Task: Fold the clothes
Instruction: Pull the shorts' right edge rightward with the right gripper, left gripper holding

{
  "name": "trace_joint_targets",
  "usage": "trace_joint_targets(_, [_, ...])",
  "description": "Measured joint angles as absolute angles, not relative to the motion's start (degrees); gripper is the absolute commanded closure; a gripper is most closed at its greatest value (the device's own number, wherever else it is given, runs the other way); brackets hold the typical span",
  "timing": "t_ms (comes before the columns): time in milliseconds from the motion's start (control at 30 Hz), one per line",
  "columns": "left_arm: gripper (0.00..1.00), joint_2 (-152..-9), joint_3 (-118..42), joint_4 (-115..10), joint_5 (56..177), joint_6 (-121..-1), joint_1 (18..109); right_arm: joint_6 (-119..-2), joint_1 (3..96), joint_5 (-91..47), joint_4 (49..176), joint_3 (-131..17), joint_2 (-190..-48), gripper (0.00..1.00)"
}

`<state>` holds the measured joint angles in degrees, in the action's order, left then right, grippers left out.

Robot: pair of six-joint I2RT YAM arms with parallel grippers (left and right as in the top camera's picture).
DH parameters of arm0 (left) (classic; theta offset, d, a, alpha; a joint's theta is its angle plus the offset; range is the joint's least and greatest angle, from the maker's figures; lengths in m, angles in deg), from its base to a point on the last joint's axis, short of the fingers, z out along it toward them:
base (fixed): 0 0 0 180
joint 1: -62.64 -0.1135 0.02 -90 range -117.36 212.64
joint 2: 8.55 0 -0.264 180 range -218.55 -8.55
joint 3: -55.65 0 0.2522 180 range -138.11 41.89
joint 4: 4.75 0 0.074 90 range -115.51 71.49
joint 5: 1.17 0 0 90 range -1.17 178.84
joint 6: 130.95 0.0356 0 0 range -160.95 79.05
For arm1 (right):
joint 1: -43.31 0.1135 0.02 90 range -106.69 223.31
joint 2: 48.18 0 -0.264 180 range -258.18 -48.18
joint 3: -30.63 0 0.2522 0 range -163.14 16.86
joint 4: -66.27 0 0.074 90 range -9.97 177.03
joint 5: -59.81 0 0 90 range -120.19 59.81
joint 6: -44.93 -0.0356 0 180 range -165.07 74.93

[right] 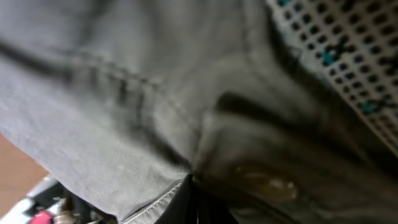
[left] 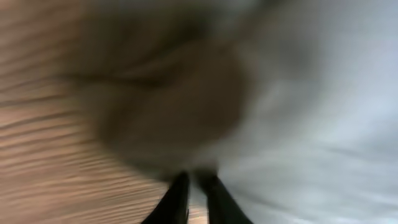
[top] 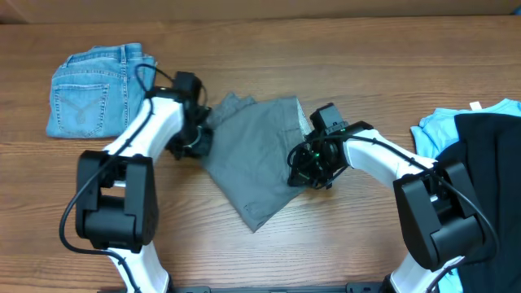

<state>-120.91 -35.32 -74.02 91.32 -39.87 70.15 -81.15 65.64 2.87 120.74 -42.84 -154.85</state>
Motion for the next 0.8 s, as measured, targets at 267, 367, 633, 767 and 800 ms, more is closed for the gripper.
trace_joint_targets(267, [0.78, -121.0, -39.1, -83.3, 93.3, -40.4, 62.4, -81.0, 62.1, 5.7, 127.5, -43.4, -154.9, 0.96])
trace_joint_targets(367, [0.74, -121.1, -45.6, -86.8, 98.9, -37.7, 62.3, -77.3, 60.4, 5.5, 131.9, -45.9, -154.8, 0.95])
trace_joint_targets(633, [0.66, -121.1, -56.1, -84.4, 111.2, -32.7, 68.7, -71.7, 59.8, 6.5, 133.9, -57.1, -151.9, 0.95])
trace_joint_targets(767, [0.65, -121.1, -55.0, -80.4, 112.9, -30.7, 74.1, -73.0, 59.8, 7.0, 133.2, -57.3, -151.2, 0.95])
trace_joint_targets(800, [0.65, -121.1, -54.2, -78.7, 113.3, -30.3, 75.2, -73.5, 59.8, 7.0, 132.5, -57.0, -151.2, 0.95])
